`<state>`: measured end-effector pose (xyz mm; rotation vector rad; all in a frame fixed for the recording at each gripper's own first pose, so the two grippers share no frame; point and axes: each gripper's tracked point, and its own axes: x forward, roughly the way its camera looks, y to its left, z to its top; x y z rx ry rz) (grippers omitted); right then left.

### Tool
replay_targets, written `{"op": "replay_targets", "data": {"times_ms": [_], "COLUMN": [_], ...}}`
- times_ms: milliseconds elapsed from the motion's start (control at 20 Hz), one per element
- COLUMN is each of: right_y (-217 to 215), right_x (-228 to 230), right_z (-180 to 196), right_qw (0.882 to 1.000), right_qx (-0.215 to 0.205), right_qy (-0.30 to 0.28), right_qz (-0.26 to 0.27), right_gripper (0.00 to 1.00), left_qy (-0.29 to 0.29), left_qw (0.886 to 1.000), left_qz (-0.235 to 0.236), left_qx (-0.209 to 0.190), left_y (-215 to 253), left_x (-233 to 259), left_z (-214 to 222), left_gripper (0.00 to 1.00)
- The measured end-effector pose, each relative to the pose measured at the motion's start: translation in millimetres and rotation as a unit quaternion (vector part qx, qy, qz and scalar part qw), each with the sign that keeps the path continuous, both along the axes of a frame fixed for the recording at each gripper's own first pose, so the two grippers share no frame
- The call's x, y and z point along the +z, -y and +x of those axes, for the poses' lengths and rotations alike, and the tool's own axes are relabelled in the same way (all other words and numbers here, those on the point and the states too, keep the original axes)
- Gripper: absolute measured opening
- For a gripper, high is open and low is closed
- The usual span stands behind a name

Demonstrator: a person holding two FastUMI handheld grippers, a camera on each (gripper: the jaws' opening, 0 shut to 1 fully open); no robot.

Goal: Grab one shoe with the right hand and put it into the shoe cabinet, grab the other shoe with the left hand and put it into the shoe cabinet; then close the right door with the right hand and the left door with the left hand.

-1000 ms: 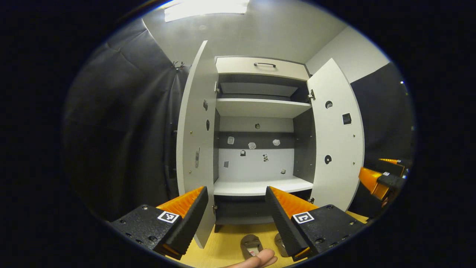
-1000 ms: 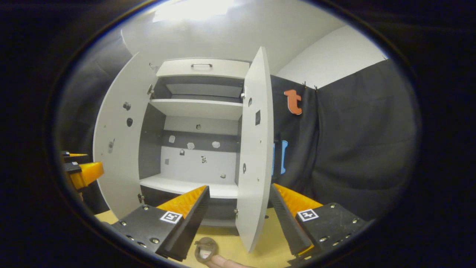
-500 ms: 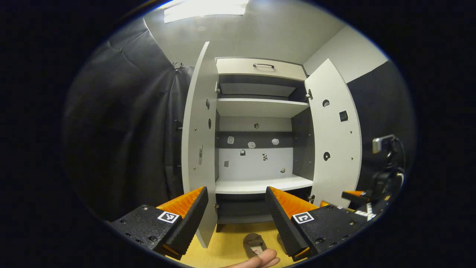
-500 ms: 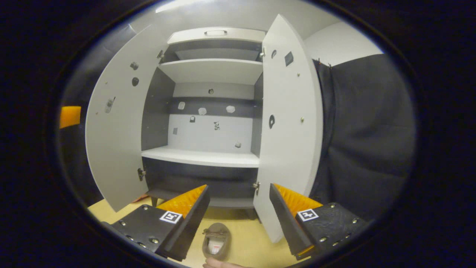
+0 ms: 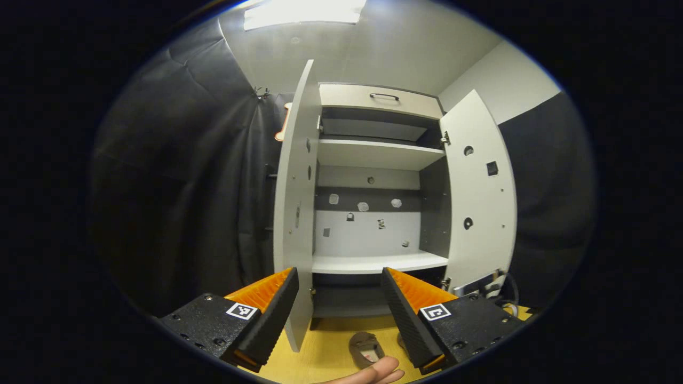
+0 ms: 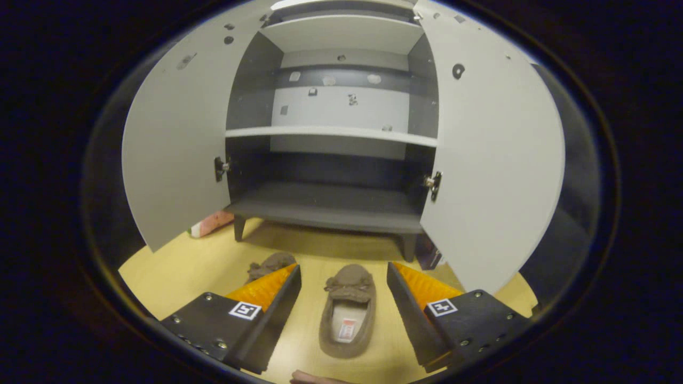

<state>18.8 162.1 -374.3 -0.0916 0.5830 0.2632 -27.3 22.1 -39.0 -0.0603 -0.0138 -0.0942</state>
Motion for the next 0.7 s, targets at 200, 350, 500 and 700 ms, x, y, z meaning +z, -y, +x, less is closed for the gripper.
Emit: {"op": "replay_targets", "data": {"times_ms": [200, 350, 500, 700], "right_y": [-14, -23, -25, -30], "right_x": [-49, -76, -99, -115], "right_z": [-20, -24, -12, 9], "right_qw": [0.999, 0.997, 0.994, 0.991], "right_qx": [0.008, 0.007, -0.016, -0.037], "right_qy": [-0.044, -0.080, -0.107, -0.126], "right_qz": [-0.015, -0.011, -0.003, 0.024], "right_gripper": [0.95, 0.88, 0.83, 0.63], "left_qy": [-0.010, -0.011, -0.005, 0.001], "left_qw": [1.000, 1.000, 1.000, 1.000], "left_qz": [-0.003, 0.004, 0.014, 0.025], "left_qx": [-0.002, 0.008, 0.018, 0.016], "left_y": [-4, -7, -7, 0], "left_x": [-9, -11, -7, 1], "left_z": [5, 11, 22, 43], "left_gripper": [0.95, 0.95, 0.95, 0.95]}}
